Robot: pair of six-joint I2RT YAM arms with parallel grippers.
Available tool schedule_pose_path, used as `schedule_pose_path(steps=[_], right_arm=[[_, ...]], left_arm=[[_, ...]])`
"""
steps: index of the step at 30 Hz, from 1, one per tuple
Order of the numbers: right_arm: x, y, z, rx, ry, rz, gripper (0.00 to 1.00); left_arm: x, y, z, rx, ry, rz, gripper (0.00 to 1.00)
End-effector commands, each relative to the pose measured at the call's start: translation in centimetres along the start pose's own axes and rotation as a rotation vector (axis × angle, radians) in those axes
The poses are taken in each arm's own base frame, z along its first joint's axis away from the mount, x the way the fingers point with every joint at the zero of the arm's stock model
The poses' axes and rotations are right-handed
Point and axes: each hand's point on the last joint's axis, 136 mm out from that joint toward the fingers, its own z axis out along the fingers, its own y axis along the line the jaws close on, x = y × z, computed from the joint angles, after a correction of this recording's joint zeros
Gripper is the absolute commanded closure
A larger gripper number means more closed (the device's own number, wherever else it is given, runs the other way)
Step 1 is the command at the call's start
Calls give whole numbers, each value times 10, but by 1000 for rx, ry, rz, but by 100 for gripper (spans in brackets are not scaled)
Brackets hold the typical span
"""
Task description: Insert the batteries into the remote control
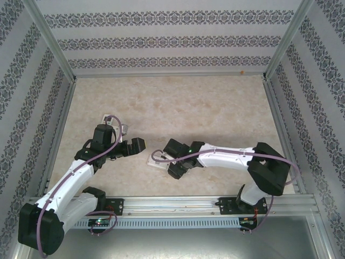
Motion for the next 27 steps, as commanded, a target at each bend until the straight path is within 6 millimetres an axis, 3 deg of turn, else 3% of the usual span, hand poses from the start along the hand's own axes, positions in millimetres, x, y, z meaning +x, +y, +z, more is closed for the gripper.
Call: schedule_pose_path(steps=[1,11,27], right_arm=[[-21,1,-19,18,-63,-75,43],[-31,12,5,-32,-6,-184,43],[-20,5,26,-11,80,-205,43]], left_arm=[[-3,-11,-1,47,-15,23,0],[-2,-10,0,46,-7,13,0],[-4,-11,0,51,-12,16,0]])
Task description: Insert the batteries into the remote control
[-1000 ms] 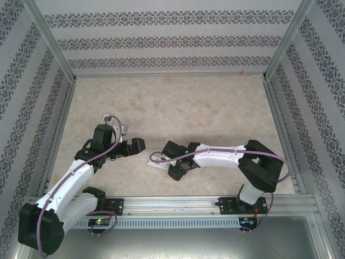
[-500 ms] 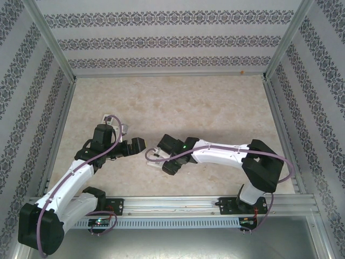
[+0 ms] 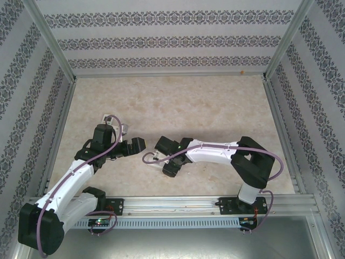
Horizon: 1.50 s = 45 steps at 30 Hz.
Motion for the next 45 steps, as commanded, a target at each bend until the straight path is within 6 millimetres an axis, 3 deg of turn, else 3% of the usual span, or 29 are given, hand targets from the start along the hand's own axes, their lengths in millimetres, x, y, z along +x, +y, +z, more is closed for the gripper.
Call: schedule_pose_path(steps=[1,11,16,21,31,40,45], right_arm=[[-1,-2,1,11,20,-21,43],[-2,-6,2,15,16,-21,42],[-2,-7,-1,11,8,-34,42],[-6,-12,-11,30,-17,-55,42],[-1,-11,-3,2,4,-38,42],[2,-2,6,-54,24,-19,41],[4,-8,9,-20,34,-17,39]], left_arm=[[-3,-9,0,37,-12,19,0],[0,-3,5,32,-6,-6,0],[14,21,9,-86,49,-57,0],[30,32,20,-156,134,-61,0],[43,34,46,-167,232,-50,4],[52,33,56,-119,259,-76,11],[57,35,61,-117,268,-80,12]])
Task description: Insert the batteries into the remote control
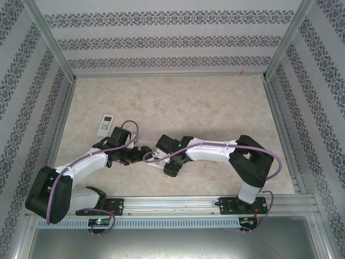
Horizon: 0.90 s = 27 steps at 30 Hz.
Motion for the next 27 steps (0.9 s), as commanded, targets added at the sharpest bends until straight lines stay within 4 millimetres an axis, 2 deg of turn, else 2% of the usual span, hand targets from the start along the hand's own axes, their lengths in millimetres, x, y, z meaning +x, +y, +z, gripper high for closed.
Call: schedule_pose_path(steps=[1,6,12,16,19,21,23,27], right_arm=[[1,-6,5,16,22,13,39],[-2,-8,1,28,9,17,36],[-11,-9,-12,38,-37,28,32],[-17,-10,-24,46,-73,45,29],[-23,-12,-40,54,-132,104,28],[-24,-16,-51,70,-192,205,28],[-22,-21,-62,83,-283,385,29],[-5,-28,-69,65,-413,759,32]], left_arm=[[4,-6,5,32,11,9,12],[1,-8,3,33,-2,19,11],[0,-10,3,35,-5,25,11],[1,-9,4,33,-3,24,11],[3,-10,4,28,3,40,11],[4,-13,5,19,13,57,11],[7,-13,7,6,31,70,12],[15,-11,15,-43,81,105,20]])
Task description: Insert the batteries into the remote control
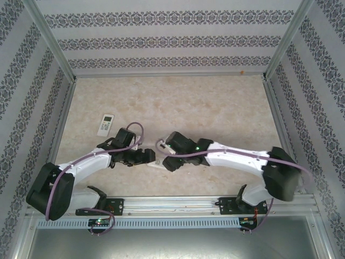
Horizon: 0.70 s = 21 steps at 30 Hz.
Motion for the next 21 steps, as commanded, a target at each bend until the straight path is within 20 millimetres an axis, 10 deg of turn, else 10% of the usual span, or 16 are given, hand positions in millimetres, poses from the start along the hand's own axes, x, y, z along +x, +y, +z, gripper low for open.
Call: schedule_pose_path(steps=[1,21], right_arm=[[9,-20,-1,49,-86,419,34],[36,-17,41,62,18,672,44]], left_arm=[[5,-1,5,-47,45,58,23],[8,17,29,-192,130,94,47]])
